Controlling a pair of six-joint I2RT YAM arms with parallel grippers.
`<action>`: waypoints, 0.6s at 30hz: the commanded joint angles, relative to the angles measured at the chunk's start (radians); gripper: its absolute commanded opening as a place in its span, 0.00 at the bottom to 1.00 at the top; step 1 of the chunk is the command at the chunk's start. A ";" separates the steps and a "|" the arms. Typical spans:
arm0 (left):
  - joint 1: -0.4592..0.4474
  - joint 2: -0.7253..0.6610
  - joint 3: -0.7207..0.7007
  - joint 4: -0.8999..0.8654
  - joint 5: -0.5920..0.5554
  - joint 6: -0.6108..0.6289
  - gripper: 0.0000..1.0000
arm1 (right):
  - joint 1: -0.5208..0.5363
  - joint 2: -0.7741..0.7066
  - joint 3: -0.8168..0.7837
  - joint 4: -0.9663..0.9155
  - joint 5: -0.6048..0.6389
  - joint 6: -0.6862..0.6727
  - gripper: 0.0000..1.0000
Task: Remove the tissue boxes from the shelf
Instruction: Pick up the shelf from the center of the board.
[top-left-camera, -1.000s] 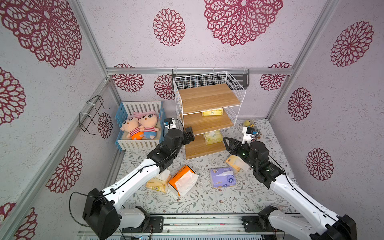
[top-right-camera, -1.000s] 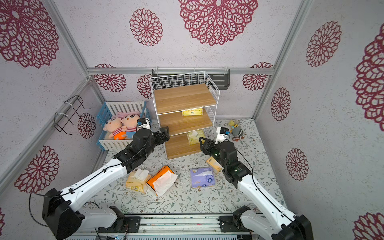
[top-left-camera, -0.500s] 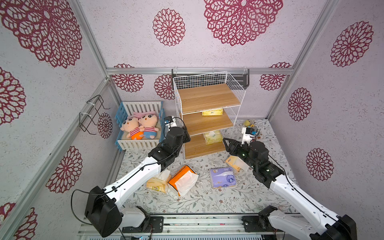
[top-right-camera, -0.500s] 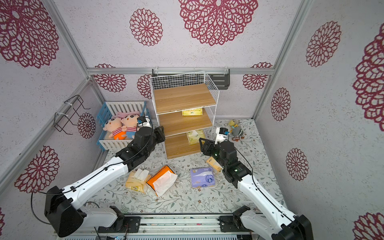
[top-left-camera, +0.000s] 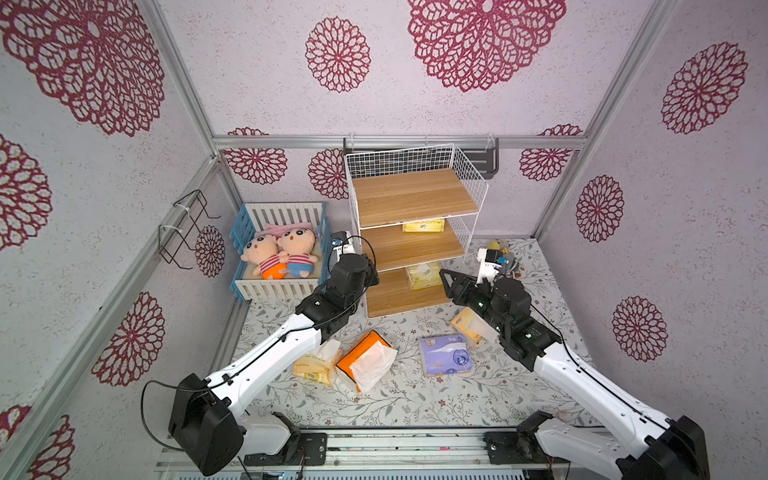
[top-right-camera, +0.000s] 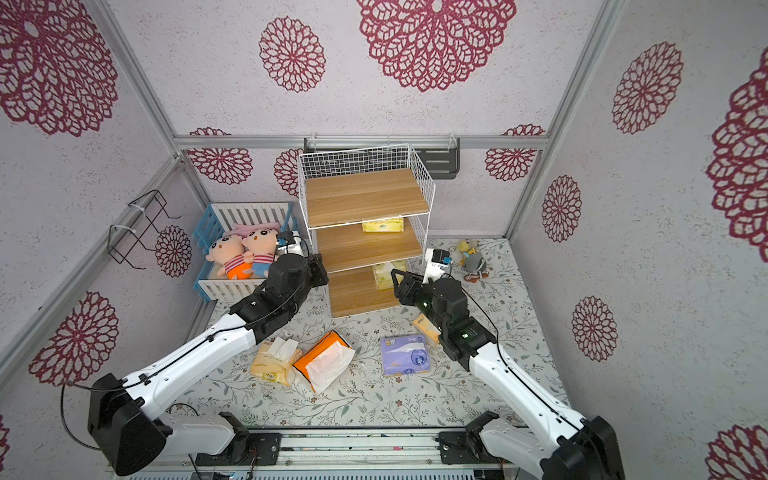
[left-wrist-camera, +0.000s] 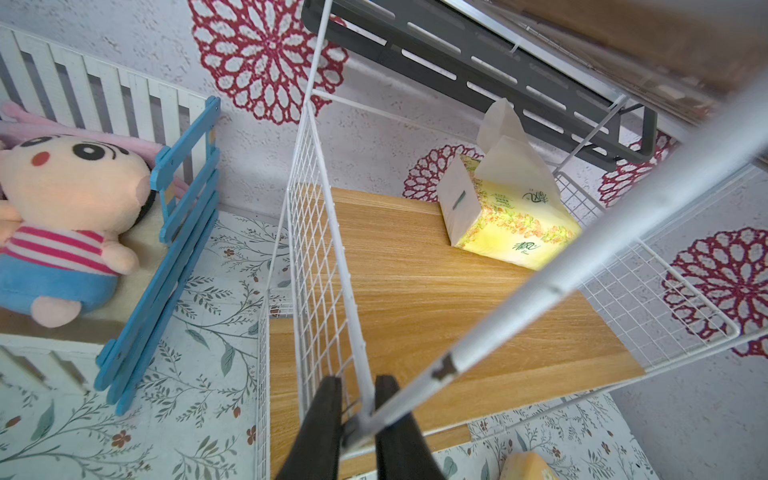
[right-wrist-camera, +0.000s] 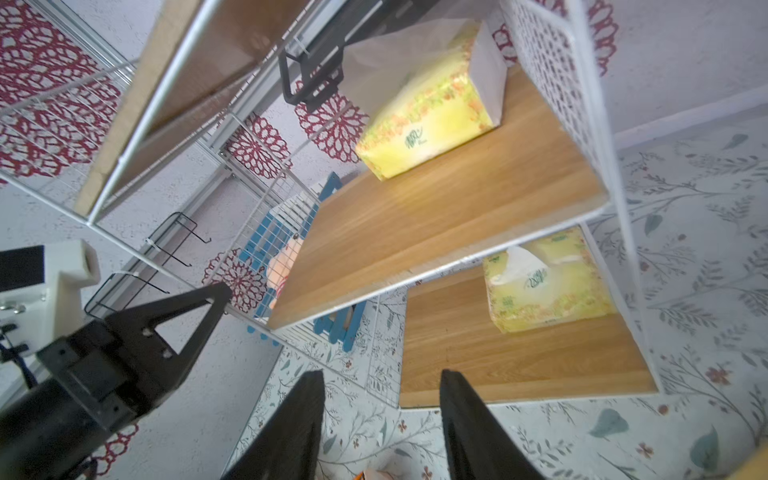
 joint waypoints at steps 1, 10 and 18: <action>0.017 -0.041 -0.025 -0.002 -0.044 -0.058 0.01 | 0.035 0.044 0.078 0.106 0.080 -0.026 0.55; 0.019 -0.036 -0.018 0.017 -0.023 -0.028 0.00 | 0.079 0.197 0.101 0.310 0.166 0.056 0.55; 0.018 -0.003 0.025 0.014 0.023 -0.040 0.01 | 0.126 0.343 0.154 0.427 0.286 0.103 0.55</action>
